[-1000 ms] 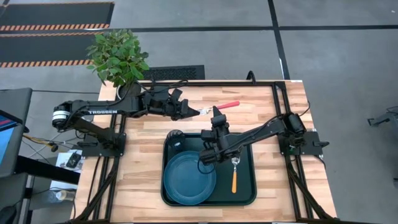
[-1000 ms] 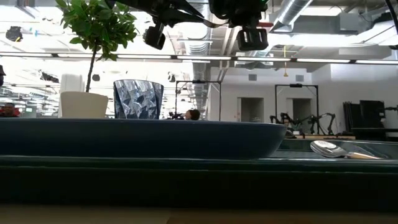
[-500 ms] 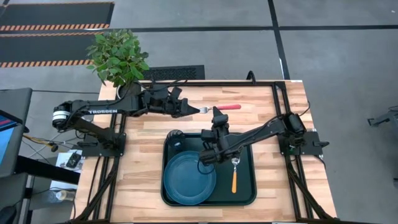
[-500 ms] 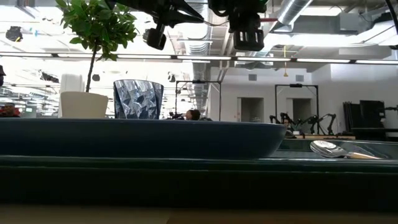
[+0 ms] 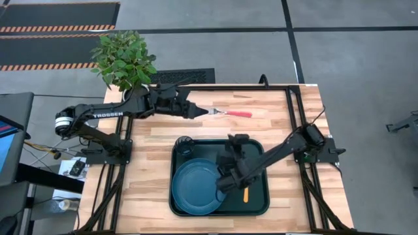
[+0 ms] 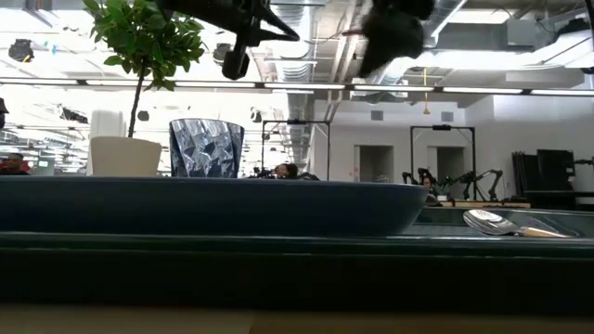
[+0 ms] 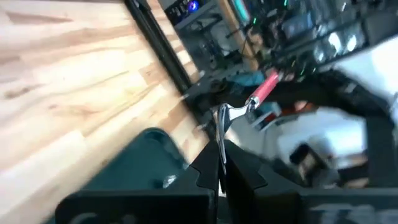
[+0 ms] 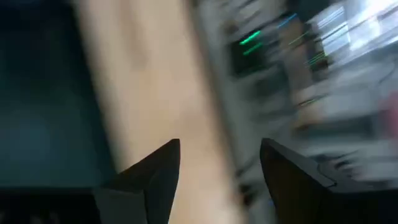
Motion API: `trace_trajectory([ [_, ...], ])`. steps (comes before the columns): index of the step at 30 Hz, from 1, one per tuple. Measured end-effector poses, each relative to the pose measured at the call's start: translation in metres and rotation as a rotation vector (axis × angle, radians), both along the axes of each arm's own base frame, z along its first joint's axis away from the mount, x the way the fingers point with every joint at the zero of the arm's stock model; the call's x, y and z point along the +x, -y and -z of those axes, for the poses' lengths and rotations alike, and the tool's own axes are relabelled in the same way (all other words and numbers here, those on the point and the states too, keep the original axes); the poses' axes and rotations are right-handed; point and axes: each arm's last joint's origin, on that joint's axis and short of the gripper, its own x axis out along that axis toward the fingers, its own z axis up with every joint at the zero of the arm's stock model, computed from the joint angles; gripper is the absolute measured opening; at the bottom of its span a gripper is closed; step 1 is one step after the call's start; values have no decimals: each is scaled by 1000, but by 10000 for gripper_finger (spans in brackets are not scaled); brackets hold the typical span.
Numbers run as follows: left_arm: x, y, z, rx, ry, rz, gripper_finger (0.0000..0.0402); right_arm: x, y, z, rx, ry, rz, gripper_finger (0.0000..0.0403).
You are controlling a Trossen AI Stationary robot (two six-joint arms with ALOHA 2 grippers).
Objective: Pick and place plate/cup/fork/spoon on tray
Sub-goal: Put the pink fork on the black serving tray to the left of the brown spoon
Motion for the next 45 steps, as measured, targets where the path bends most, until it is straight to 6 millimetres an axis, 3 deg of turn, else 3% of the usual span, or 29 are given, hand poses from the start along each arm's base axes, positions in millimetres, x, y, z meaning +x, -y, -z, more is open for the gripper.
trace_trajectory([
  [6, -9, -4, 16, 177, -179, 128, 0, -14, -2, -2, 387, -132, 117, 238],
  [13, -19, 9, 35, 255, -383, 300, 0, -47, -22, -38, 834, -254, 49, 238],
  [16, -16, 19, 35, 299, -366, 383, 0, -66, -20, -66, 867, -143, 24, 238],
  [23, -12, 44, 31, 362, -333, 518, 0, -91, 20, -132, 957, 330, 19, 238],
  [27, 1, 53, 17, 387, -318, 563, 0, -97, 41, -149, 989, 446, 31, 238],
  [34, 50, 68, 4, 480, -461, 763, 0, -86, 58, -140, 993, 409, 50, 238],
  [39, 79, 72, 2, 551, -512, 870, 0, -73, 57, -98, 1080, 414, 68, 238],
  [45, 91, 80, 0, 590, -449, 962, 0, -73, 52, -62, 1155, 565, -18, 238],
])
